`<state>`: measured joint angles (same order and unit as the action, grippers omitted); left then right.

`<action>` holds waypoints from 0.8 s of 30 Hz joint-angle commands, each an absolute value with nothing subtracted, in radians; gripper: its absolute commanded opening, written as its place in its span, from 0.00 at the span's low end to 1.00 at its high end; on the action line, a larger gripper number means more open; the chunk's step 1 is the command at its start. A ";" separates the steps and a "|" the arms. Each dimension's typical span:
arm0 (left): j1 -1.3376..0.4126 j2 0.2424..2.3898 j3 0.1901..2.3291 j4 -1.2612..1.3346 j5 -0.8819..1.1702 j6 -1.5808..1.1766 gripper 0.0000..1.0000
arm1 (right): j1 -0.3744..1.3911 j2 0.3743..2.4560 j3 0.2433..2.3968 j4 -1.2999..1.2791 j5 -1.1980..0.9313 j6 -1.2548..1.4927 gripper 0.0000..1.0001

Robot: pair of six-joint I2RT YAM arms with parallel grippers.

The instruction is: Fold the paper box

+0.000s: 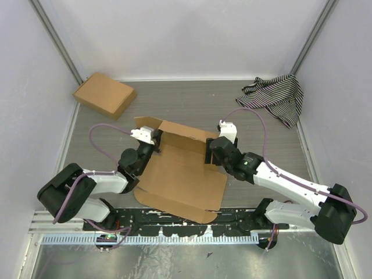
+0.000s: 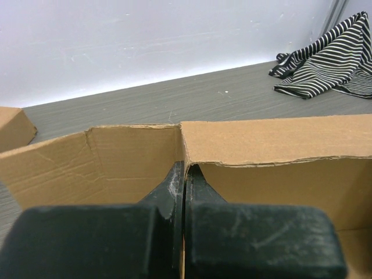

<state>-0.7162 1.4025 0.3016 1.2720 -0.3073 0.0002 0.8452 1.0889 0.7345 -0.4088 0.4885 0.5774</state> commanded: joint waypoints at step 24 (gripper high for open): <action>-0.737 1.546 0.340 1.430 -0.310 -0.005 0.00 | 0.854 0.994 0.613 -0.313 0.532 0.603 0.73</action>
